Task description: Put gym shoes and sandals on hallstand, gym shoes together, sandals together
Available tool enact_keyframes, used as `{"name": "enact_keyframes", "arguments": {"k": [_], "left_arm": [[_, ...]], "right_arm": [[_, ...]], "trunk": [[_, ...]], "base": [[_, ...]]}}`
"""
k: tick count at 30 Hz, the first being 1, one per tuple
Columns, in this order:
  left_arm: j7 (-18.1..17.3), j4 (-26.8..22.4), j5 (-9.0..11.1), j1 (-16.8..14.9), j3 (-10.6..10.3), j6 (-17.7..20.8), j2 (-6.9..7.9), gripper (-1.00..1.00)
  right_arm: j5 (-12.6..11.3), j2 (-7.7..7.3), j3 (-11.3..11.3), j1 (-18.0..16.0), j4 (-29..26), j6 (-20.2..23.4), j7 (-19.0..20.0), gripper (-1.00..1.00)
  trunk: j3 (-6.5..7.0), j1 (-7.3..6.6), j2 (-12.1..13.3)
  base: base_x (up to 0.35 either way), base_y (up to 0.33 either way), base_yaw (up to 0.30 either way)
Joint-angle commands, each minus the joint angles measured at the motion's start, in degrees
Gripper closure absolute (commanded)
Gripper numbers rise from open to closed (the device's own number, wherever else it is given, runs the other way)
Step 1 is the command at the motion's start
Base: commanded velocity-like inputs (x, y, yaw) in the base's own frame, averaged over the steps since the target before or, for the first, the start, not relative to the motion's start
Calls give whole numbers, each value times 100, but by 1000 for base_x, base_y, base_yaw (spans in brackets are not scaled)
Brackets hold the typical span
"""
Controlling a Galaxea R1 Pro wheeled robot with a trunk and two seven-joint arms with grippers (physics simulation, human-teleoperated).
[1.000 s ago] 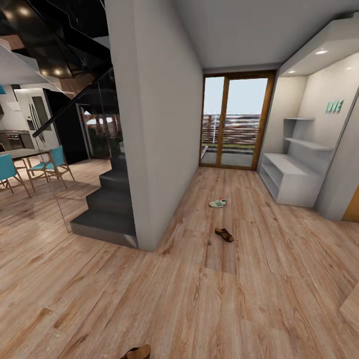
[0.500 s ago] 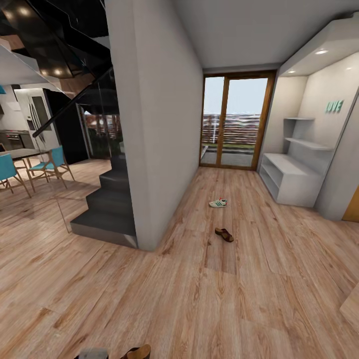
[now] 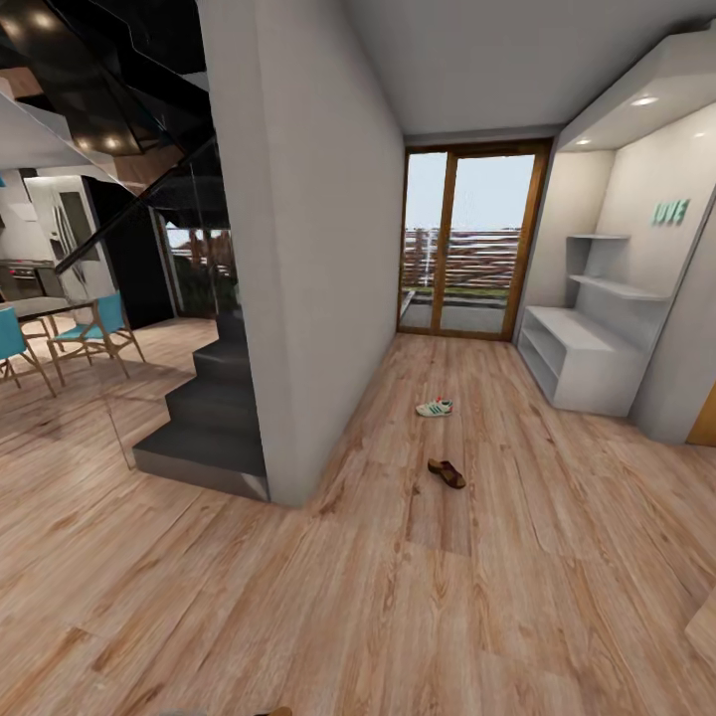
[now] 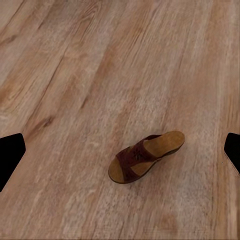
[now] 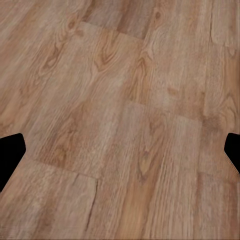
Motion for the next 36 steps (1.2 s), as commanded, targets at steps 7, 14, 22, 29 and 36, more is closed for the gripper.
{"name": "enact_keyframes", "arguments": {"k": [7,14,22,29,36], "left_arm": [[2,17,5,-6,40,-31,-11,-100],[2,21,4,-7,51,-35,-15,-100],[2,22,5,-7,55,-37,-16,-100],[4,22,11,-7,55,-36,-6,-100],[2,22,9,-7,55,-34,-4,-100]], "right_arm": [[1,5,13,-4,7,-43,0,-100],[-7,7,8,-4,-20,-44,-20,-100],[-10,7,2,-4,-25,-43,-26,-100],[-10,7,-5,-4,-25,-41,-26,-100],[-10,7,-6,-4,-24,-43,-27,-100]], "trunk": [[-6,2,-3],[-6,2,-3],[-6,2,-3],[-6,2,-3],[-6,2,-3]], "base": [[256,-180,0],[246,-225,0],[188,-279,-2],[183,-292,-135],[251,-240,-263]]}}
